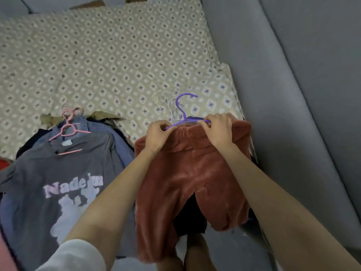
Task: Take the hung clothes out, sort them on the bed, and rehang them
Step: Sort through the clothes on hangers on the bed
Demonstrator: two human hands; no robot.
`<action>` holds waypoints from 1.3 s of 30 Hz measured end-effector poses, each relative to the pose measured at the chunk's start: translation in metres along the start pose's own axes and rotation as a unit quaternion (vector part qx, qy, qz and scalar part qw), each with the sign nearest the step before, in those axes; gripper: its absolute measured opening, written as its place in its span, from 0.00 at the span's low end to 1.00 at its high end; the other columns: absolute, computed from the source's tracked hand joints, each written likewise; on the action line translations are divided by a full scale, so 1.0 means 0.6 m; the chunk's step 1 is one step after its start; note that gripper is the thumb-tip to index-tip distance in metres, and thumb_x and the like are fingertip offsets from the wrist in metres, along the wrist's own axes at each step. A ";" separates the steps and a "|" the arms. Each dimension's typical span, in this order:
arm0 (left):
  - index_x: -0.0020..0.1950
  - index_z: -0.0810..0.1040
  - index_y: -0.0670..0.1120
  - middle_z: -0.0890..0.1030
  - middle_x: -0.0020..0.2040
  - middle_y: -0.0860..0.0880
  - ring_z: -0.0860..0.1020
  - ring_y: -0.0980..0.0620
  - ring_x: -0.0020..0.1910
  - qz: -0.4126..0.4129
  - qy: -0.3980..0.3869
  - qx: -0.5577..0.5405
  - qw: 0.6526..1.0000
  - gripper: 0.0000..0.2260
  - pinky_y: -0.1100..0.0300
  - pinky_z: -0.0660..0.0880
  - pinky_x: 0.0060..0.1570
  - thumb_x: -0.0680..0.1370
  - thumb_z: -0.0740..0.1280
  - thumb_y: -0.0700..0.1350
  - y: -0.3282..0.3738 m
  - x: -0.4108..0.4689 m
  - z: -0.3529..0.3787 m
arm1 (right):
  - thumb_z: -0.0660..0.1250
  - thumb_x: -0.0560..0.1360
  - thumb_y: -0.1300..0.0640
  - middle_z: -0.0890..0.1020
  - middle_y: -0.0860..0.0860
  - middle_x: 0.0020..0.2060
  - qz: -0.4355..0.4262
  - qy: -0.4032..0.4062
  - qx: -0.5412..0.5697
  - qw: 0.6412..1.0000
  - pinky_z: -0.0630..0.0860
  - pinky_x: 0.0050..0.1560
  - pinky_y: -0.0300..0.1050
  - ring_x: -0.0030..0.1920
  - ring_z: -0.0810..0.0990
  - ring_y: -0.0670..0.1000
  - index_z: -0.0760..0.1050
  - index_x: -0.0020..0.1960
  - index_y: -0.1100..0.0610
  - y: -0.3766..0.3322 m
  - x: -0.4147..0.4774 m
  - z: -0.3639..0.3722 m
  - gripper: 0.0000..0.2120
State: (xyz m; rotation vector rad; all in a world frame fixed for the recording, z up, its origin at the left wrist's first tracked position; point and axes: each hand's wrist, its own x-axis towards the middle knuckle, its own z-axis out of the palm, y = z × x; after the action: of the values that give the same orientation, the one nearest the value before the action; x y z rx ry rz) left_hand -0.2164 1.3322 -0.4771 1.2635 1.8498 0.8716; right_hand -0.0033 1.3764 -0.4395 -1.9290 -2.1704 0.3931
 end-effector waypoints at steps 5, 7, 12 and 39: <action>0.40 0.82 0.45 0.83 0.36 0.48 0.78 0.52 0.37 -0.028 0.012 0.005 1.000 0.04 0.54 0.75 0.42 0.75 0.73 0.42 -0.038 0.040 0.053 | 0.66 0.78 0.50 0.80 0.58 0.43 -0.021 -0.022 -0.005 1.000 0.68 0.57 0.55 0.50 0.76 0.61 0.81 0.48 0.58 0.035 0.047 0.058 0.12; 0.46 0.84 0.46 0.84 0.41 0.51 0.81 0.52 0.43 -0.044 0.023 0.000 0.999 0.02 0.55 0.76 0.49 0.76 0.72 0.41 -0.046 0.042 0.064 | 0.65 0.78 0.53 0.80 0.58 0.47 -0.032 -0.047 -0.019 0.998 0.67 0.59 0.54 0.52 0.75 0.61 0.81 0.52 0.58 0.045 0.061 0.072 0.10; 0.58 0.83 0.49 0.84 0.56 0.51 0.79 0.51 0.57 -0.018 0.035 0.076 0.996 0.11 0.51 0.74 0.60 0.77 0.68 0.46 -0.055 0.030 0.044 | 0.66 0.74 0.57 0.80 0.57 0.55 -0.061 -0.052 -0.025 0.996 0.64 0.69 0.58 0.60 0.74 0.60 0.78 0.61 0.58 0.040 0.057 0.078 0.16; 0.79 0.61 0.50 0.57 0.80 0.45 0.52 0.43 0.80 0.002 0.090 0.338 0.937 0.28 0.39 0.44 0.75 0.81 0.59 0.59 -0.220 -0.394 -0.542 | 0.63 0.78 0.43 0.55 0.55 0.79 -0.161 -0.117 -0.047 0.979 0.48 0.76 0.60 0.78 0.50 0.60 0.54 0.79 0.50 -0.522 -0.325 0.018 0.35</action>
State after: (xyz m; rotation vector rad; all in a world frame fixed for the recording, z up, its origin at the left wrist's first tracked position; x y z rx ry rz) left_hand -0.4921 1.0269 -0.3772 1.6272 2.4083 0.3501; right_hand -0.2762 1.1487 -0.3411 -1.5991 -2.6412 0.4860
